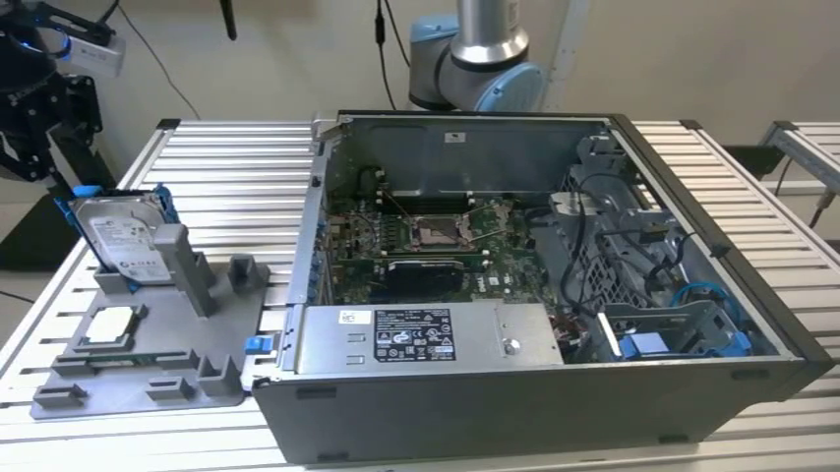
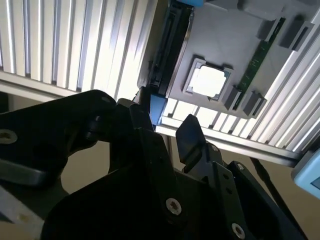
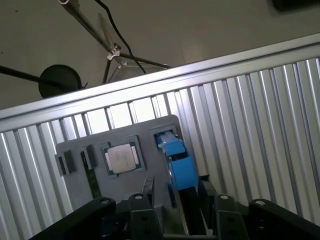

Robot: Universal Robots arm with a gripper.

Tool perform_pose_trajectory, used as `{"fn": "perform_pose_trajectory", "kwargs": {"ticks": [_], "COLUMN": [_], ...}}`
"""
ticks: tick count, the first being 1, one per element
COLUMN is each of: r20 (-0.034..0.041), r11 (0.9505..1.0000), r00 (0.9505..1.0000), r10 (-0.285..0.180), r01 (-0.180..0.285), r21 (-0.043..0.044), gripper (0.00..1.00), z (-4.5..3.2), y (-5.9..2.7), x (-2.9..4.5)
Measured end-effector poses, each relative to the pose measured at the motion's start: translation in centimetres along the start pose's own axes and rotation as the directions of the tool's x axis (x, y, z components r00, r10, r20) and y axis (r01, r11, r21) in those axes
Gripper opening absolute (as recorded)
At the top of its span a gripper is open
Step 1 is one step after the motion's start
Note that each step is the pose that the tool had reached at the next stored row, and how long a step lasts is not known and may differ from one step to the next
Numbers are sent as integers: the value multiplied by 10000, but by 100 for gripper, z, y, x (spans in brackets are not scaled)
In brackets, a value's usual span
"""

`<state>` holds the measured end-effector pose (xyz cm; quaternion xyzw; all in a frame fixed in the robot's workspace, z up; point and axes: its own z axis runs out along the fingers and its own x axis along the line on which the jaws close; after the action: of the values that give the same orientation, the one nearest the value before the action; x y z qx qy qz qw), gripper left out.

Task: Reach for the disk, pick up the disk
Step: 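Pick up the disk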

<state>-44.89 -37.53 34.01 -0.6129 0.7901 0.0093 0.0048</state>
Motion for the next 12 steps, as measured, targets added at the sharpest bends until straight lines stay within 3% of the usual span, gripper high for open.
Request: {"fn": "perform_pose_trajectory", "kwargs": {"ticks": [4,5,12], "r20": [67,66,132], "r11": [10000,10000,9999], "r00": [10000,10000,9999], "r10": [-45,-45,-99], "r01": [45,45,100], "r21": [-20,-21,-25], "gripper": [0,100,100], "z": [21,22,116], "y": [6,6,18], "x": [-18,-18,-19]}}
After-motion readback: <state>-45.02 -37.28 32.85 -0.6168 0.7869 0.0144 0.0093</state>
